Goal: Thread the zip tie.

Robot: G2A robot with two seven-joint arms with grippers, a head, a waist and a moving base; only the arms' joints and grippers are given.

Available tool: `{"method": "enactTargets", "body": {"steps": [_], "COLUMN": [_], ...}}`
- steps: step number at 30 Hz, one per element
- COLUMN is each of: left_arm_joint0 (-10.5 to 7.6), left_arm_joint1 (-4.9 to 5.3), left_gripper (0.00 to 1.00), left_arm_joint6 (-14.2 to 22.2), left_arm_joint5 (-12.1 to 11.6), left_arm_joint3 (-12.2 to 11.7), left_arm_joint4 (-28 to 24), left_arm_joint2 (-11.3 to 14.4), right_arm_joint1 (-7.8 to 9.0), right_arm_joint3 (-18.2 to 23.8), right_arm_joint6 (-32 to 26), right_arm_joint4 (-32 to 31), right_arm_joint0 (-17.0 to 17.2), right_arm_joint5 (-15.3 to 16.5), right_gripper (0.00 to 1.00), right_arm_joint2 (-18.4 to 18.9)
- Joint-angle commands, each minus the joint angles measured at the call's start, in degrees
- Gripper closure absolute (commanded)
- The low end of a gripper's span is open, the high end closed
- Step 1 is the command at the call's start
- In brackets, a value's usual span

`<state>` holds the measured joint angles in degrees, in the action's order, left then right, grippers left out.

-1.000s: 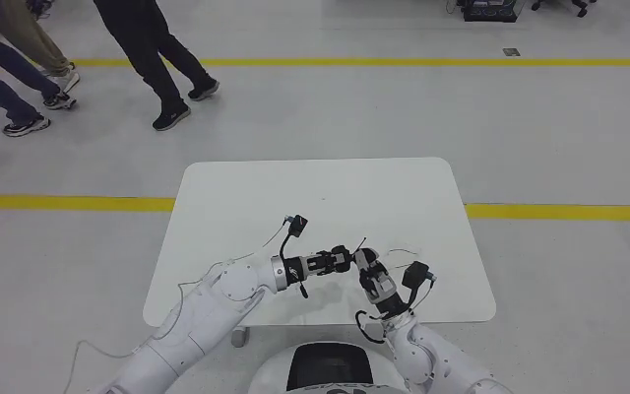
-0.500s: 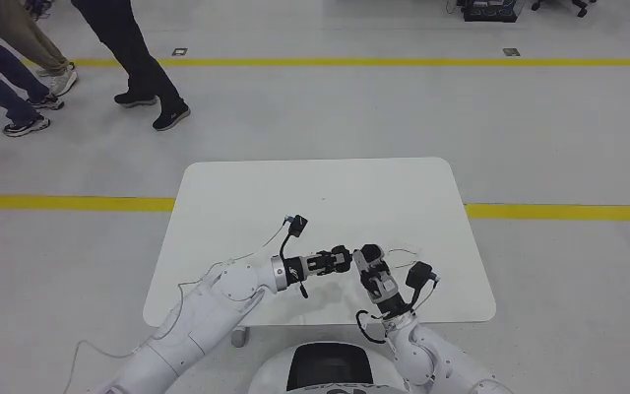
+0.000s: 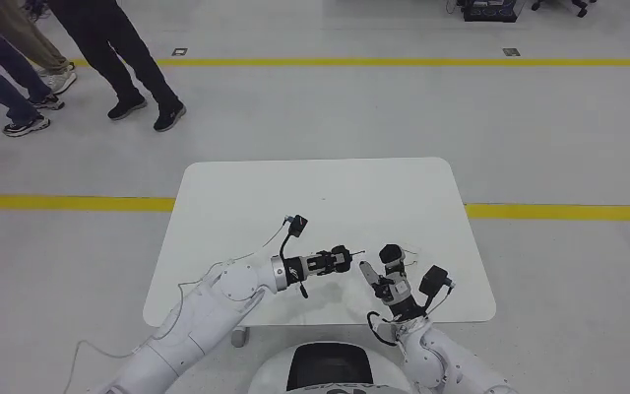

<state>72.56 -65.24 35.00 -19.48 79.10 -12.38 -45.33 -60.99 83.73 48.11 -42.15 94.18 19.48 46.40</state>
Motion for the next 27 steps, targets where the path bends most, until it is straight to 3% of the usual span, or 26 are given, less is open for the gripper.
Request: {"method": "enactTargets", "body": {"steps": [1,2,4,5,10,13,15,17,23,25,27], "left_arm_joint0": [0.00,0.20,0.52,0.13,-0.94,-1.40,-2.00,-3.02,-3.02,-2.02,-2.00], "left_arm_joint1": [0.00,-0.05,-0.28,-0.27,0.10,0.21,0.10,0.06,0.06,-0.29,-0.56], "left_gripper": [1.00,1.00,1.00,1.00,1.00,1.00,1.00,1.00,1.00,1.00,1.00], "left_arm_joint6": [0.00,-0.64,0.14,1.80,9.65,15.31,20.05,21.66,21.66,22.03,21.72], "left_arm_joint5": [0.00,0.45,2.02,2.46,4.41,7.15,9.93,7.68,7.68,8.35,7.89], "left_arm_joint3": [0.00,-0.18,-0.56,-1.25,-2.33,-2.98,-3.57,-3.89,-3.89,-2.72,-2.49], "left_arm_joint4": [0.00,-0.69,-7.70,-11.75,-21.72,-28.59,-33.72,-32.32,-32.32,-37.43,-38.61], "left_arm_joint2": [0.00,-0.06,-0.65,-1.56,-4.25,-5.39,-5.53,-5.54,-5.54,-5.34,-4.97], "right_arm_joint1": [0.00,0.00,0.01,0.19,1.67,2.41,2.73,2.73,2.73,2.69,2.69], "right_arm_joint3": [0.00,0.00,0.46,0.43,-2.02,-3.49,-4.09,-4.09,-4.09,-3.74,-3.42], "right_arm_joint6": [0.01,0.01,0.00,1.55,8.41,11.16,12.57,12.57,12.57,12.26,13.84], "right_arm_joint4": [0.00,0.00,-1.14,-3.61,-18.98,-28.31,-34.23,-34.23,-34.23,-34.54,-35.03], "right_arm_joint0": [0.00,0.00,-0.28,-0.15,0.33,0.36,0.66,0.66,0.66,0.47,0.69], "right_arm_joint5": [0.00,0.00,0.00,0.00,0.00,-0.73,-5.18,-5.18,-5.18,-5.90,-6.48], "right_gripper": [0.00,0.00,0.00,0.00,0.00,0.00,0.00,0.00,0.00,0.00,0.00], "right_arm_joint2": [0.00,0.00,0.53,0.92,2.69,4.09,5.06,5.06,5.06,5.27,5.76]}}
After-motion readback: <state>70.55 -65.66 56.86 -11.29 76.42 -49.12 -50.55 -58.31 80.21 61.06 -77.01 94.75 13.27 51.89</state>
